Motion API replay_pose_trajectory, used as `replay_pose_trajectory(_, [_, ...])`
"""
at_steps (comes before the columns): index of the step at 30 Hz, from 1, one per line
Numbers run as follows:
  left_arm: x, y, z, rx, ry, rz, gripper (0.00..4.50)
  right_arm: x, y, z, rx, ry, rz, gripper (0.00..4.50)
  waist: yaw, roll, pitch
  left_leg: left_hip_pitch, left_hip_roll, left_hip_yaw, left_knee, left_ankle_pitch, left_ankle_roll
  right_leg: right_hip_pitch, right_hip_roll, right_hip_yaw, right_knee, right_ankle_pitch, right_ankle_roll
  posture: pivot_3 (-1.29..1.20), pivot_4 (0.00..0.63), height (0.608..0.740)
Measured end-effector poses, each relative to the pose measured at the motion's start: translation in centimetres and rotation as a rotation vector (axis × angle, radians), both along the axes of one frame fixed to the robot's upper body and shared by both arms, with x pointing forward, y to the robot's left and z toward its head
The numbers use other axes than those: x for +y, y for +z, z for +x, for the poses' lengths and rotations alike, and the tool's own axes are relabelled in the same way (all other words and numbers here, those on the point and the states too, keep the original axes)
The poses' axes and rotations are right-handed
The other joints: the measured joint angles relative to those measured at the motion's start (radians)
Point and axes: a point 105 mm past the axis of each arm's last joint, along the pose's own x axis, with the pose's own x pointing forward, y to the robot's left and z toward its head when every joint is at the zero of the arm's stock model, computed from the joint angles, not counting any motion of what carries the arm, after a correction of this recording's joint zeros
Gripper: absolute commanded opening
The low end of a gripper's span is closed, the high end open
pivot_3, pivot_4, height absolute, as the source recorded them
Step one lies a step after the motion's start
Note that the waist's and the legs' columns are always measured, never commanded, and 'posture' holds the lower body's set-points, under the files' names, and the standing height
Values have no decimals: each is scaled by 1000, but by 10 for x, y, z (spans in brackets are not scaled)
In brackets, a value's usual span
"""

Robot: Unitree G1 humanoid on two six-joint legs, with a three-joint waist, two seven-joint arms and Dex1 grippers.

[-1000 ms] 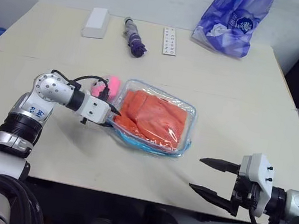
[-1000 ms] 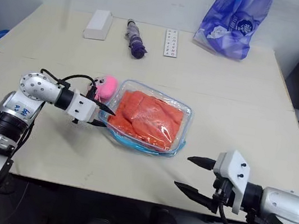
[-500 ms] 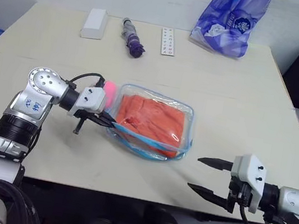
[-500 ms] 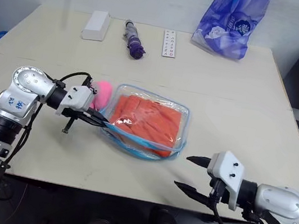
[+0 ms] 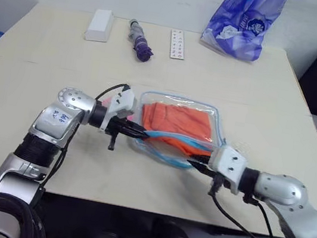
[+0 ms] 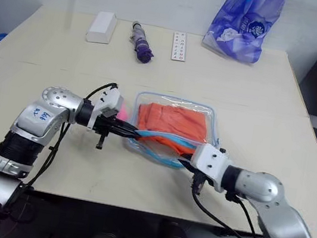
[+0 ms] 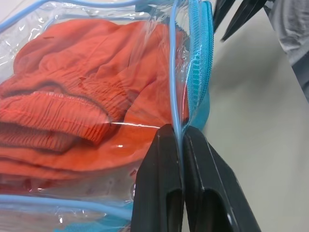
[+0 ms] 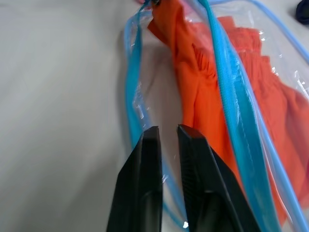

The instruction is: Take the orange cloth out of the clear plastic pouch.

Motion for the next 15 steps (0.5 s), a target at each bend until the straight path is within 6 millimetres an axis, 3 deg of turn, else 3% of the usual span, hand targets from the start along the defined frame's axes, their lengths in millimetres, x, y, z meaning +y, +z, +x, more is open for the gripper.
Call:
replay_pose_trajectory(5, [-2,0,1,-1,8,-7,0,1,-1,18,-73,-97,-16,2655,0,0,0,0,1,1,2,0,0,-1,-1,-2,0,0,0,0,150,740])
replay_pose_trajectory(15, [-13,3,3,2,8,-35,0,10,-13,30,-72,-142,-47,2655,-1,0,0,-1,1,1,2,0,0,-1,-1,-2,0,0,0,0,150,740])
